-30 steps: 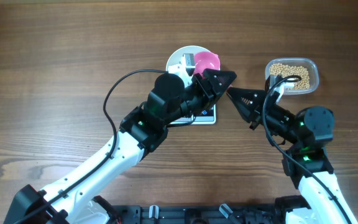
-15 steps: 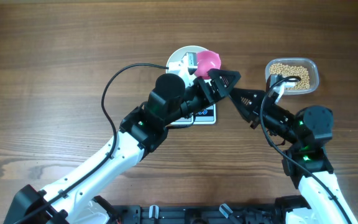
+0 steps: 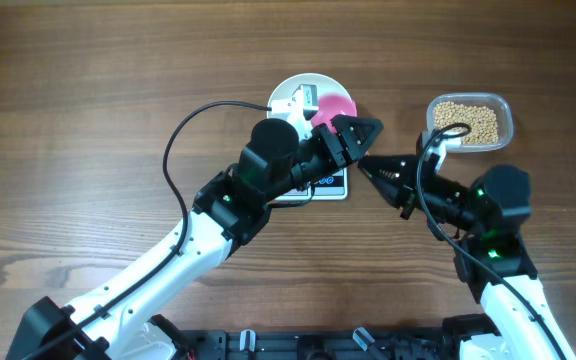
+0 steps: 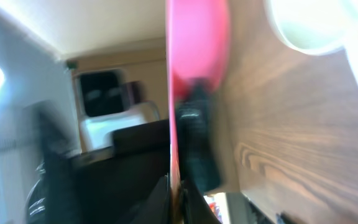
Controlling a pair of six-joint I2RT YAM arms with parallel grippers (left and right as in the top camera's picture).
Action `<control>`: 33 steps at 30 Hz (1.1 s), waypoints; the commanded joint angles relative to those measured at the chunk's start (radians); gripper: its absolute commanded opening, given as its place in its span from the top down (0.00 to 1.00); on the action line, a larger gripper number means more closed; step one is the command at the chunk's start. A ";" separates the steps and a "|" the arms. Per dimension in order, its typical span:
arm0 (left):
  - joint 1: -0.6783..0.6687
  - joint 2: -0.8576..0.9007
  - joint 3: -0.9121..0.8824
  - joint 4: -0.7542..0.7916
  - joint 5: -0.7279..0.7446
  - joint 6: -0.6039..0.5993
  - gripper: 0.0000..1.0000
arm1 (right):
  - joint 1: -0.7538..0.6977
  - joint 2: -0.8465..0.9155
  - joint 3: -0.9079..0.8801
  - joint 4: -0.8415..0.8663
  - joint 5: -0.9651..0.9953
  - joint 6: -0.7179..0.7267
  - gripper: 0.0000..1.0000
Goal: Scoop item into bowl and weigh 150g on scale
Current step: 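Move the right gripper to the scoop handle held by the left gripper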
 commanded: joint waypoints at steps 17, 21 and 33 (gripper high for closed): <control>0.001 -0.013 0.014 -0.010 -0.013 0.020 0.25 | 0.004 0.005 0.007 -0.002 0.073 -0.183 0.96; 0.001 -0.013 0.014 -0.030 -0.013 0.020 0.28 | 0.004 0.005 0.007 0.039 0.061 -0.146 0.96; 0.001 -0.013 0.014 -0.043 -0.014 0.020 0.45 | 0.004 0.005 0.007 0.124 -0.076 -0.077 0.96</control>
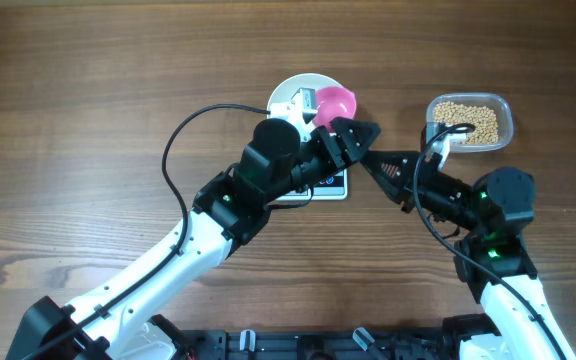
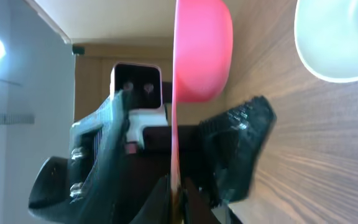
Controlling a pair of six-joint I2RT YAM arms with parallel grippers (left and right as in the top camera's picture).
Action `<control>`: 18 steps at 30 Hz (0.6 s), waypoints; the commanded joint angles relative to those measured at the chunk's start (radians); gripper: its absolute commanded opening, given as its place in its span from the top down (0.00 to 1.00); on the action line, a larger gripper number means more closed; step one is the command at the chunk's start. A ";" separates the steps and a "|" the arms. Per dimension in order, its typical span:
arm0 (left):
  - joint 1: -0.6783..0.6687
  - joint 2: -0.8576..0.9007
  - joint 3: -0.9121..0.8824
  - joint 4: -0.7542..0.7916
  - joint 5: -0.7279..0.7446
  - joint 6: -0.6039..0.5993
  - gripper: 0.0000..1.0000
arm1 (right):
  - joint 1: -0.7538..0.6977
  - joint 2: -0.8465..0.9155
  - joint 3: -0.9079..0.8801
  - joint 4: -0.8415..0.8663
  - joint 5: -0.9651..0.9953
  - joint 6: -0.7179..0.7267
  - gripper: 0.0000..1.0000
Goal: Scoop item into bowl and weigh 150g on scale
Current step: 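Move the right gripper to the scoop handle held by the left gripper, then close the right gripper on the scoop handle beside the left gripper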
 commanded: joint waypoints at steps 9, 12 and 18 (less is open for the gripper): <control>0.001 -0.014 0.014 0.010 -0.013 0.023 0.64 | 0.004 0.005 0.006 0.009 -0.089 0.015 0.96; 0.001 -0.014 0.014 0.010 -0.013 0.022 0.77 | 0.004 0.005 0.006 0.009 -0.089 0.016 0.96; 0.001 -0.014 0.014 0.011 -0.013 0.022 0.96 | 0.004 0.005 0.006 0.010 -0.088 0.017 0.96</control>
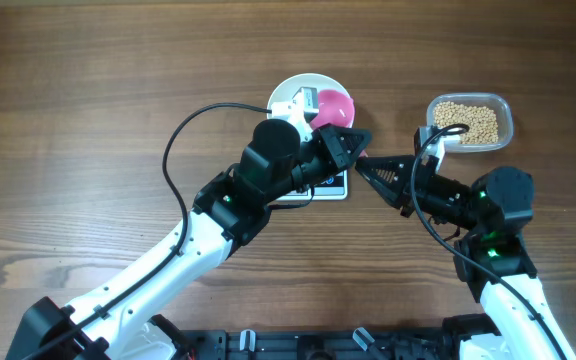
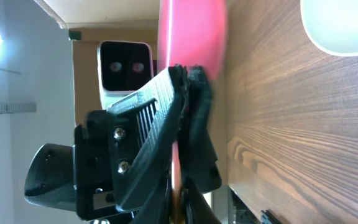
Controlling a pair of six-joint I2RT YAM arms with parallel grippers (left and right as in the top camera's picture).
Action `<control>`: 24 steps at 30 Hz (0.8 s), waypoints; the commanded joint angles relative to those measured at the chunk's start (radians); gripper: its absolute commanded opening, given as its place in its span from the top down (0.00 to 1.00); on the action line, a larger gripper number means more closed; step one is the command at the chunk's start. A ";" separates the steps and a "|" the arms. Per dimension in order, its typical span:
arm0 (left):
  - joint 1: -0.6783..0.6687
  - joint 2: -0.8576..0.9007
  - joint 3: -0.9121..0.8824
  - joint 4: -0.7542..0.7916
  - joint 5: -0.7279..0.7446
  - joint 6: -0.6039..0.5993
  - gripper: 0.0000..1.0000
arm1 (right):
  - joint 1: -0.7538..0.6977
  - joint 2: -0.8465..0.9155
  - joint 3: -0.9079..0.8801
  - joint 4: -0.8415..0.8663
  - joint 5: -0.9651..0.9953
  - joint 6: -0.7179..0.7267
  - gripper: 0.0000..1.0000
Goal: Scoop item into bowl and weigh 150g on scale
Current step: 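Close the right gripper on the scoop handle beside the left gripper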
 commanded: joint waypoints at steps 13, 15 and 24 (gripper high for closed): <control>0.002 -0.013 0.013 0.002 -0.014 0.015 0.96 | 0.004 0.000 0.007 0.014 0.003 0.013 0.84; 0.002 -0.013 0.013 0.001 -0.014 -0.018 0.96 | 0.004 0.000 0.006 0.026 0.008 0.030 0.76; 0.002 -0.013 0.013 0.002 -0.010 -0.072 0.96 | 0.004 0.000 0.006 0.106 0.021 0.082 0.75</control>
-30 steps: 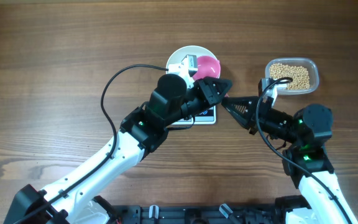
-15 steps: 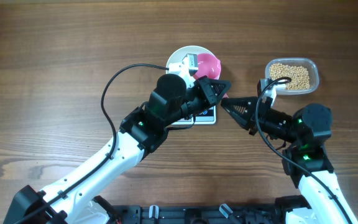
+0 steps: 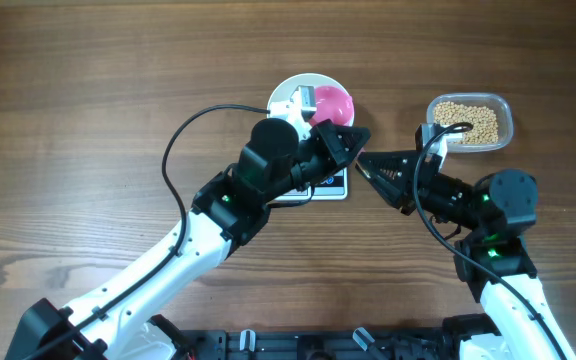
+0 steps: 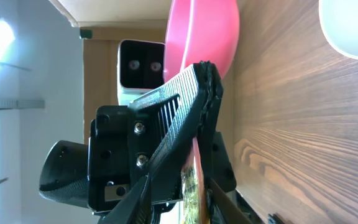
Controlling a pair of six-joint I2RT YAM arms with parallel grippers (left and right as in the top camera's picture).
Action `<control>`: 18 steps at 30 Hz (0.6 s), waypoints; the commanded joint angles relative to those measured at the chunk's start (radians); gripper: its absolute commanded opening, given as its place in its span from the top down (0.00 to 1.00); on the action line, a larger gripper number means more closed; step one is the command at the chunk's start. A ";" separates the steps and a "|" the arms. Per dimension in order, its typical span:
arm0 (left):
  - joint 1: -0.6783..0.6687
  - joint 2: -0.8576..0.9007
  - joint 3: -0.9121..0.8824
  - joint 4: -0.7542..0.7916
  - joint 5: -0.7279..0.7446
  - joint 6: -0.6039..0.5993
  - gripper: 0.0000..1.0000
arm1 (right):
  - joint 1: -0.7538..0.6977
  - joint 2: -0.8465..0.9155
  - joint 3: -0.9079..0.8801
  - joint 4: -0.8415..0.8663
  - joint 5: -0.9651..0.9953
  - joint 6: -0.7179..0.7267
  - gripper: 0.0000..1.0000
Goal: Scoop item into bowl and weigh 150g on scale
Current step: 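Close the right gripper on the scoop handle beside the left gripper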
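The pink scoop (image 3: 334, 103) hangs over the rim of the white bowl (image 3: 290, 96), which stands on the scale (image 3: 330, 186). My left gripper (image 3: 349, 137) is shut on the scoop's handle just behind its cup. In the right wrist view the scoop's cup (image 4: 204, 34) points away, the left gripper's fingers (image 4: 173, 118) clamp the handle, and the handle's end (image 4: 195, 180) lies between the parted jaws of my right gripper (image 4: 178, 196), which is open. From overhead the right gripper (image 3: 365, 164) sits just right of the left one.
A clear tub of beans (image 3: 470, 122) stands at the right, behind the right arm. The left arm's black cable (image 3: 173, 150) loops over the table. The white bowl (image 4: 353, 28) shows at the right wrist view's top right.
My right gripper's jaws, shut on the scoop handle before, now stand apart around it. The left gripper remains clamped on the handle. The scoop has hardly moved.
At first my right gripper held the scoop by its handle beside the bowl, with the left gripper open close by. Then the left fingers stood around the handle, then shut on it. Now the right gripper has let go and the left one holds the scoop.
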 commanded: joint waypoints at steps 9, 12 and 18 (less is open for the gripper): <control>0.002 -0.007 0.011 -0.009 0.014 -0.108 0.96 | 0.004 0.000 0.007 0.027 0.021 0.053 0.82; 0.002 -0.007 0.011 -0.008 0.034 -0.116 0.96 | 0.004 0.000 0.006 0.027 0.021 0.053 0.82; 0.002 -0.007 0.011 -0.008 0.048 -0.141 0.96 | 0.004 0.000 0.006 0.027 0.025 0.054 0.85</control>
